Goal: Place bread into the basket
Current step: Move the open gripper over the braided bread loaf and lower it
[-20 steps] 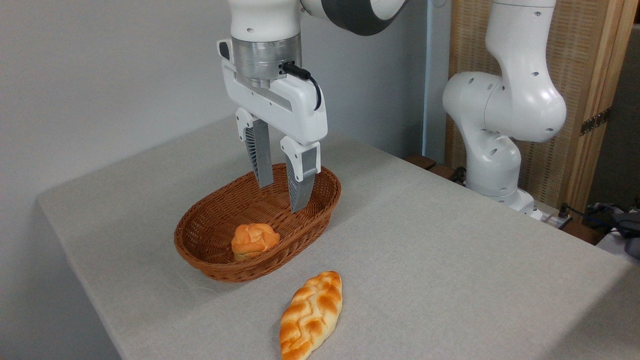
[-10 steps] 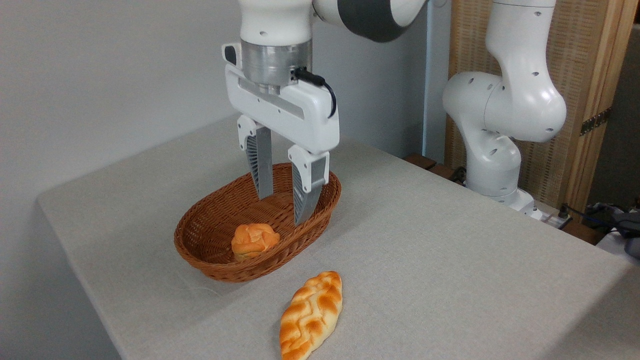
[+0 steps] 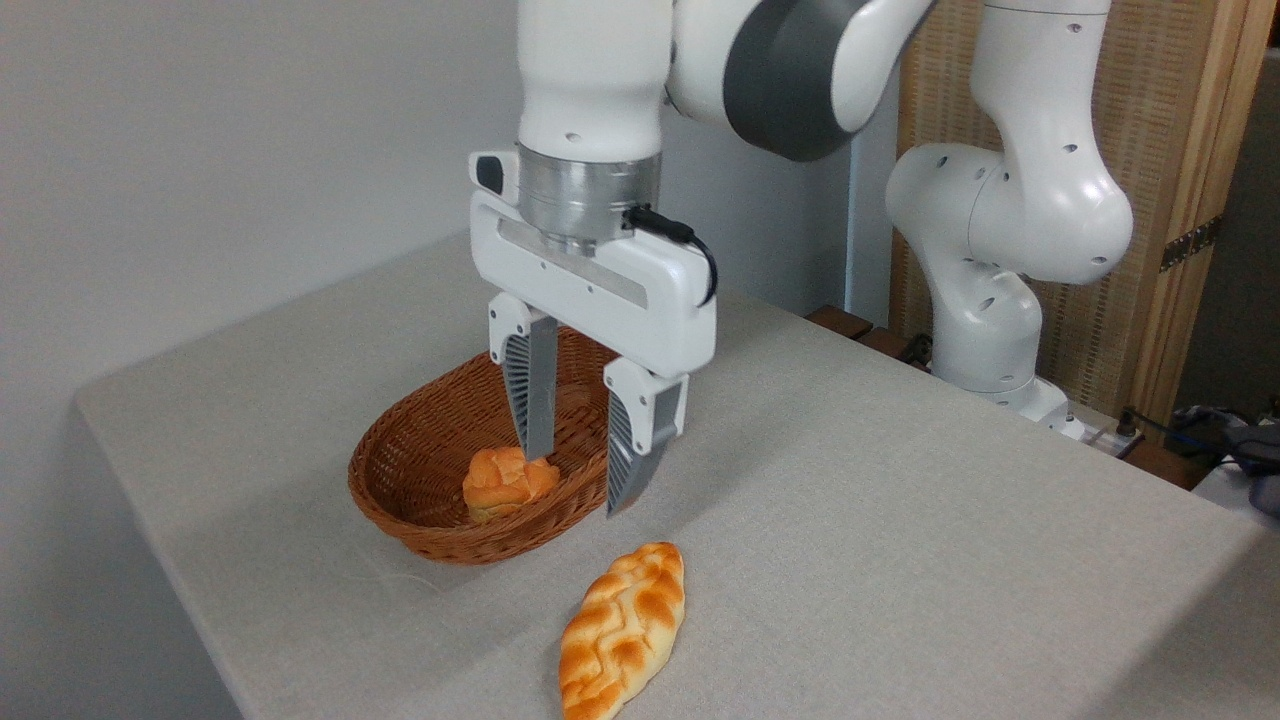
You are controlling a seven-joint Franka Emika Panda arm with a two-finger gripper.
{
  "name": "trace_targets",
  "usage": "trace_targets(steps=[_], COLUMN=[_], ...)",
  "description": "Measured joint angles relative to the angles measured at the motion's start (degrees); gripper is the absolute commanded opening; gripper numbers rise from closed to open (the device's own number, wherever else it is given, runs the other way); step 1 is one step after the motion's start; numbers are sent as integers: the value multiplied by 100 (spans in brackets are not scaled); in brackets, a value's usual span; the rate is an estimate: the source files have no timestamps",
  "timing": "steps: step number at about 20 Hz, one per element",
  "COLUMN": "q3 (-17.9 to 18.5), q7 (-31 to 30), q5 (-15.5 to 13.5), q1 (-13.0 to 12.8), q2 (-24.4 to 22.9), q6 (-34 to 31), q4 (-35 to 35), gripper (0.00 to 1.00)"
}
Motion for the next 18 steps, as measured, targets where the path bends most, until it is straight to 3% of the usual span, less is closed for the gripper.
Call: trace_targets(steps=[11, 18], q3=[224, 363], q7=[91, 126], q5=[10, 295], q1=[4, 5], q2=[42, 280], q6=[777, 918], q4=[-462, -501], gripper=[100, 100])
